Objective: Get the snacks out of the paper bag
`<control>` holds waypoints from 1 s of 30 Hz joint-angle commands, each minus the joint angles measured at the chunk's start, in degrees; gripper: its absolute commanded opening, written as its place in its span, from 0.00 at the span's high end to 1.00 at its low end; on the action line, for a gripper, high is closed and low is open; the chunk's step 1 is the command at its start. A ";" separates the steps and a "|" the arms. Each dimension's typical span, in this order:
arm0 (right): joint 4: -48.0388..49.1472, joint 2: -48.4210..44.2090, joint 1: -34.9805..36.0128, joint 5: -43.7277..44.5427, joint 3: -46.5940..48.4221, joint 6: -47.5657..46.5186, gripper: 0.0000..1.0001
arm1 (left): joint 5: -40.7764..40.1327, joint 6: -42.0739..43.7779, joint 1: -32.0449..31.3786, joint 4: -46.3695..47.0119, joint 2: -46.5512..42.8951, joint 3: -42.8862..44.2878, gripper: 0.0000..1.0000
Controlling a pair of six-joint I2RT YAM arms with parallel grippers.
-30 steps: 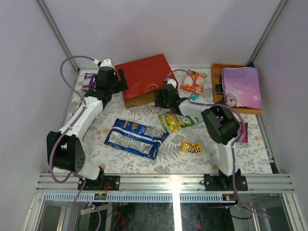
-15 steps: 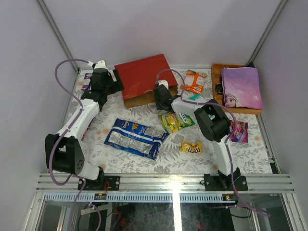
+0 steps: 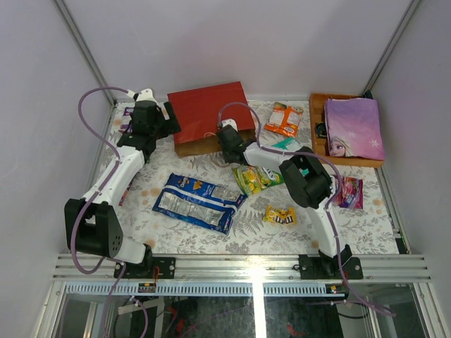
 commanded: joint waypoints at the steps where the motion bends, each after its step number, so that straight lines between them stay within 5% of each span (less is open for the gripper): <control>1: -1.35 -3.76 -0.35 -6.11 -2.82 1.64 1.00 | 0.03 -0.43 0.49 3.75 -2.02 -0.67 0.13; 7: 5.43 -13.08 -0.34 -11.58 -7.18 4.40 1.00 | 2.31 -1.41 0.50 4.63 -3.15 -1.44 0.13; 30: 4.91 -17.43 -0.43 -16.11 11.67 5.13 1.00 | 8.48 -6.05 -0.32 4.24 -13.12 -0.77 0.04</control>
